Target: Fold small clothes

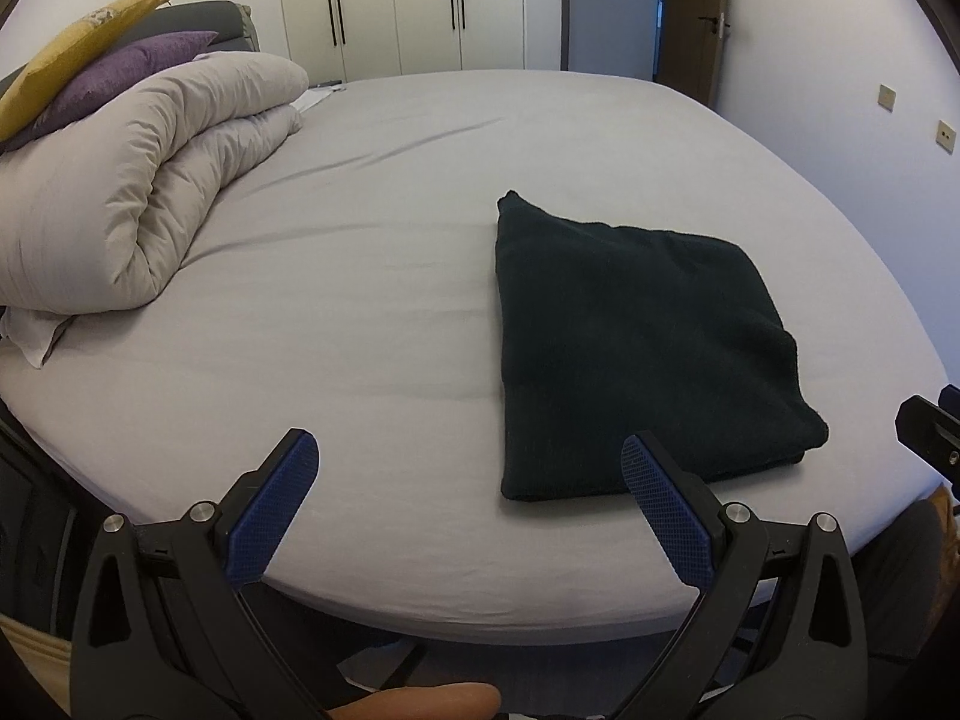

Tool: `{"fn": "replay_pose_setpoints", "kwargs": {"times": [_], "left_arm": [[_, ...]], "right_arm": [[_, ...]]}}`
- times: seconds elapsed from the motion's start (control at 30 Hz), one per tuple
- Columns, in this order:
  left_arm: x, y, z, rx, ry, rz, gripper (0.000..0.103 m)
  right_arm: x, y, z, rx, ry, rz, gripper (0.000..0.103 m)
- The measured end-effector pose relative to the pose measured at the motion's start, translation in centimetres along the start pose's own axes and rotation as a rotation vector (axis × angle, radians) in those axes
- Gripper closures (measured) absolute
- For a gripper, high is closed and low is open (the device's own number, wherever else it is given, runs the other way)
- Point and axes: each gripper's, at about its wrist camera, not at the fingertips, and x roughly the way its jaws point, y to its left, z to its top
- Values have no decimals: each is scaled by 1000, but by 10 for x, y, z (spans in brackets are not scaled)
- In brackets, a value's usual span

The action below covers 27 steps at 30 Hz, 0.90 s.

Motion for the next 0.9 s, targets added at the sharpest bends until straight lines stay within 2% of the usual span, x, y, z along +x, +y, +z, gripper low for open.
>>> {"fn": "replay_pose_setpoints", "kwargs": {"times": [0.9], "left_arm": [[9, 0, -1, -2, 20, -15, 0]], "right_arm": [[3, 2, -6, -1, 12, 2, 0]]}}
